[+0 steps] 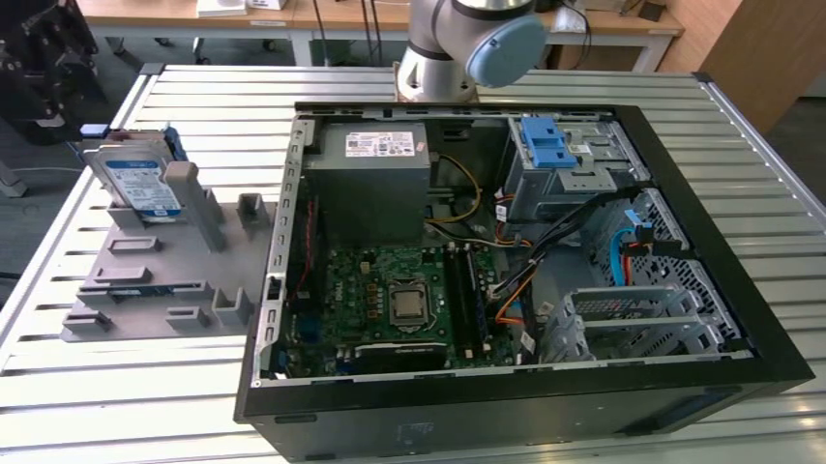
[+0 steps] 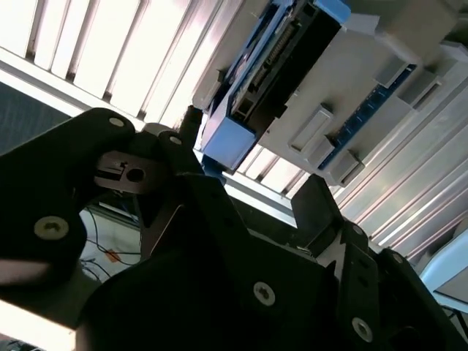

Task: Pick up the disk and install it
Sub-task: 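Pick up the disk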

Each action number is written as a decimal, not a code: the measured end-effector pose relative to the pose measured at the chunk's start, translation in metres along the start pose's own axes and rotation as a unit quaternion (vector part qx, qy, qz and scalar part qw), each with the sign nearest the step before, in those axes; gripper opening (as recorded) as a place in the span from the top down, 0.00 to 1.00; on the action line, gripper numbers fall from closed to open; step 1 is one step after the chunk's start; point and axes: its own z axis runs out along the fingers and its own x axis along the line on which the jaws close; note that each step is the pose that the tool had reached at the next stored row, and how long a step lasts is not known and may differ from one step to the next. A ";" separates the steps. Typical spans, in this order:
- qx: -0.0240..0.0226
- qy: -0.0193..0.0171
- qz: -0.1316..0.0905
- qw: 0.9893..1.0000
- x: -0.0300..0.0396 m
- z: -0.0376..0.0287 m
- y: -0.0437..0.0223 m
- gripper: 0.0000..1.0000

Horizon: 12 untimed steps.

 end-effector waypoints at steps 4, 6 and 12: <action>0.003 0.000 -0.001 1.000 -0.0001 0.0076 0.0031 0.24; 0.003 0.000 -0.002 1.000 -0.0003 0.0112 0.0033 0.24; 0.004 0.000 -0.021 1.000 -0.0005 0.0217 0.0048 0.24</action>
